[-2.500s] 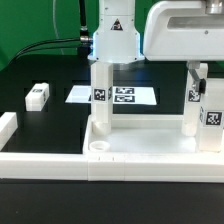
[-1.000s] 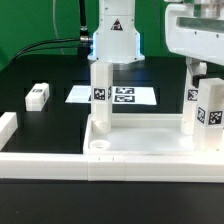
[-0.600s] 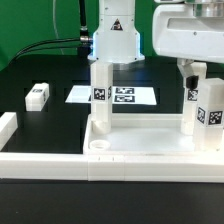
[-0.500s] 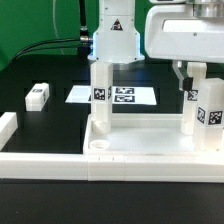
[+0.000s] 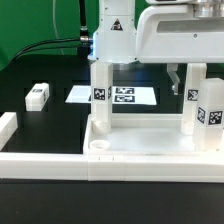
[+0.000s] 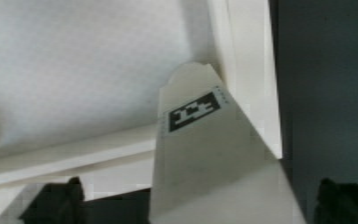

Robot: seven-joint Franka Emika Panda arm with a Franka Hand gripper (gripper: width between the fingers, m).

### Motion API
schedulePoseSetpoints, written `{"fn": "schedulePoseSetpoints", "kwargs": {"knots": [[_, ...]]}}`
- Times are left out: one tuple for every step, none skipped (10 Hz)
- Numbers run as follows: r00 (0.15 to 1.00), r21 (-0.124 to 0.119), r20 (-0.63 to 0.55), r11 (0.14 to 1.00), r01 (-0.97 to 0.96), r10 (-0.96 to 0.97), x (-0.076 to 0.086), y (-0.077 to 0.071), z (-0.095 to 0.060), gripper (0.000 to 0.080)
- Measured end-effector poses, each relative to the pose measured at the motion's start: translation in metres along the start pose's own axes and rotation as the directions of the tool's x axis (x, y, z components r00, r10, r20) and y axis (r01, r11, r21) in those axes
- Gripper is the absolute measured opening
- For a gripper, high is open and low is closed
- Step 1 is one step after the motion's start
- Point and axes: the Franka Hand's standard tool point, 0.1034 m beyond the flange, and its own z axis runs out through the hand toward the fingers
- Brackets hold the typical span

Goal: Assemble desk

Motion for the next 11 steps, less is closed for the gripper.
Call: {"fn": "schedulePoseSetpoints", "kwargs": {"knots": [[0.999, -0.001, -0.003, 0.999, 0.053, -0.053, 0.0003, 0.0013, 0.0005, 0.0649], [0.998, 0.001, -0.004, 0.998, 0.062, -0.062, 0.0007, 0.0027, 0.0005, 0.0649], [0.998, 0.000, -0.006, 0.998, 0.059, -0.059, 0.0008, 0.0029, 0.0007, 0.0527], [0.998, 0.000, -0.006, 0.998, 0.059, -0.059, 0.0008, 0.0029, 0.0007, 0.0370], [0.998, 0.000, -0.006, 0.998, 0.059, -0.059, 0.0008, 0.0030, 0.0008, 0.0288], [1.000, 0.000, -0.005, 1.000, 0.024, -0.024, 0.0008, 0.0030, 0.0008, 0.0288], [1.000, 0.000, -0.005, 1.000, 0.024, -0.024, 0.0008, 0.0031, 0.0008, 0.0288], [1.000, 0.008, -0.005, 1.000, -0.029, 0.029, 0.0013, 0.0039, 0.0010, 0.0288], [0.985, 0.027, 0.001, 0.985, -0.170, 0.170, 0.0026, 0.0072, 0.0010, 0.0288], [0.955, 0.028, 0.005, 0.955, -0.295, 0.295, 0.0022, 0.0065, 0.0012, 0.0288], [0.911, 0.032, 0.011, 0.910, -0.413, 0.412, 0.0017, 0.0042, 0.0012, 0.0288]]}}
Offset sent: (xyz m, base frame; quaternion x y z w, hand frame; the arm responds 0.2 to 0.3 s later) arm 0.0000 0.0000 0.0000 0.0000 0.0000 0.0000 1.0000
